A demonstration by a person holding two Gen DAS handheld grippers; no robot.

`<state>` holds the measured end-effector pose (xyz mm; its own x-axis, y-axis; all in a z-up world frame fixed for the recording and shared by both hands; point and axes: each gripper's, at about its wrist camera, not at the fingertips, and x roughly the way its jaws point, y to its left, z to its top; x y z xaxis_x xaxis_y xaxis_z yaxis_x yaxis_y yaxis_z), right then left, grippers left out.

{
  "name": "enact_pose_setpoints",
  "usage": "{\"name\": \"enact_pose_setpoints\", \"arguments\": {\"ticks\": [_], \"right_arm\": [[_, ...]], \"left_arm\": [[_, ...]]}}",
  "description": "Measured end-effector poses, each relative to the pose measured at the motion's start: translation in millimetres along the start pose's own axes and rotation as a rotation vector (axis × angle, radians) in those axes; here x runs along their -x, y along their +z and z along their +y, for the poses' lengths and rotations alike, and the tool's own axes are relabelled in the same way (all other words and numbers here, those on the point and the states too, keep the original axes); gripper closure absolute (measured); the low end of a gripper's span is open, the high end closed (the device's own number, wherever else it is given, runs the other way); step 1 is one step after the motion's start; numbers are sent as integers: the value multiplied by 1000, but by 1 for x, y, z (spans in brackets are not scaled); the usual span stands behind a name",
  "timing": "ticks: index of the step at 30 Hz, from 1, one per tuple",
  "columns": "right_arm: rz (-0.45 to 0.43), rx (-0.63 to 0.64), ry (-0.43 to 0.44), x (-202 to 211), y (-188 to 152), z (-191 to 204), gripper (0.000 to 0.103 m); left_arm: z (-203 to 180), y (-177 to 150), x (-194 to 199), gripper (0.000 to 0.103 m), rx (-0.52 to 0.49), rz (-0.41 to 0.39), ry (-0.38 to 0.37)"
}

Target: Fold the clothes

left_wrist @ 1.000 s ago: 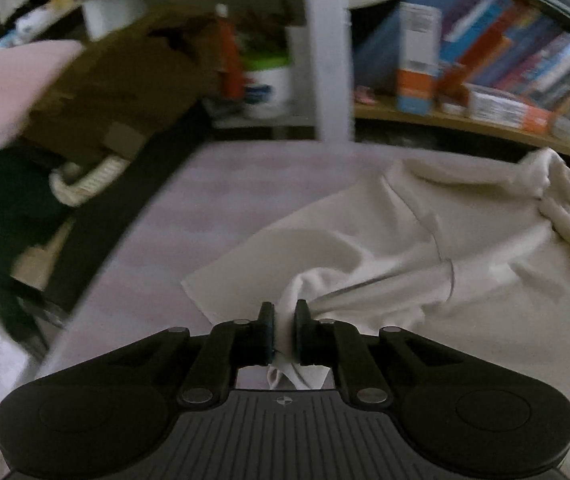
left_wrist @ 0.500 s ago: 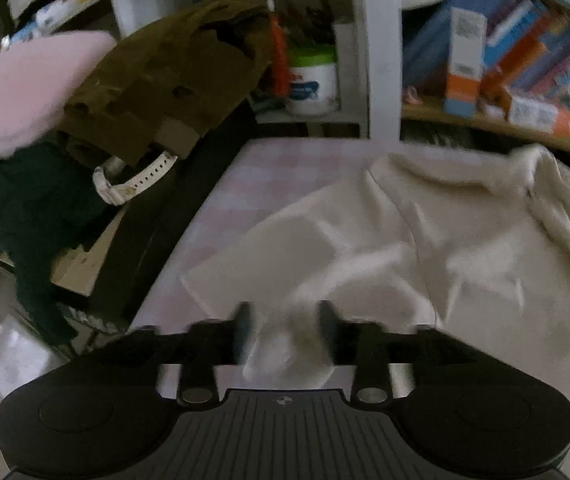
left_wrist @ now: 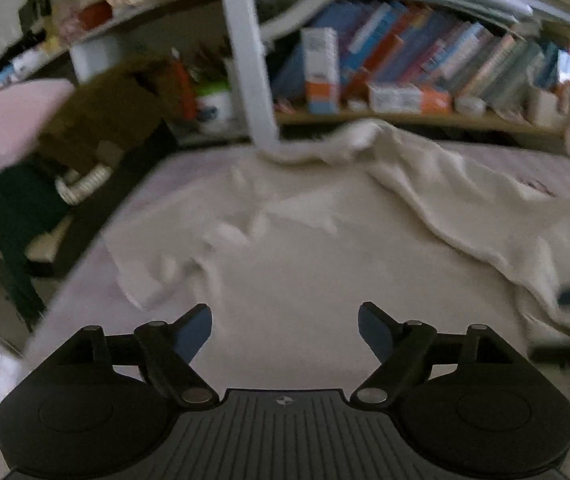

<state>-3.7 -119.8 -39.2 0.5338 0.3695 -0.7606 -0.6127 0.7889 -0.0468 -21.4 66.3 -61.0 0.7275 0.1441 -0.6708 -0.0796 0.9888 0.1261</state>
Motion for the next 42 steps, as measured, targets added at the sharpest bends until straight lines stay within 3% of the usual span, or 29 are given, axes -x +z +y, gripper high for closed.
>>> {"name": "enact_pose_setpoints", "arguments": {"ticks": [4, 8, 10, 17, 23, 24, 26, 27, 32, 42], "right_arm": [[-55, 19, -34, 17, -4, -19, 50], [-74, 64, -81, 24, -8, -40, 50], [-69, 87, -97, 23, -9, -50, 51], [-14, 188, 54, 14, -15, -43, 53], [26, 225, 28, -9, -20, -35, 54], [21, 221, 38, -9, -20, -36, 57], [20, 221, 64, -10, -19, -40, 96], [31, 221, 57, -10, -18, -41, 101], [-23, 164, 4, 4, -7, -78, 102], [-111, 89, -240, 14, 31, -181, 102]], "left_arm": [[-35, -23, 0, 20, -17, 58, -44], [-61, -42, 0, 20, -65, 93, -41], [-67, -47, 0, 14, -56, 96, -36], [-58, -52, -1, 12, 101, 133, -54], [-60, -54, -2, 9, 114, 138, -40], [-60, -54, -2, 8, 116, 138, -39], [-60, -54, -2, 8, 118, 137, -38], [-59, -54, -3, 7, 118, 137, -39], [-57, -54, -3, 6, 112, 138, -45], [-55, -53, -6, 3, 109, 149, -44]]}}
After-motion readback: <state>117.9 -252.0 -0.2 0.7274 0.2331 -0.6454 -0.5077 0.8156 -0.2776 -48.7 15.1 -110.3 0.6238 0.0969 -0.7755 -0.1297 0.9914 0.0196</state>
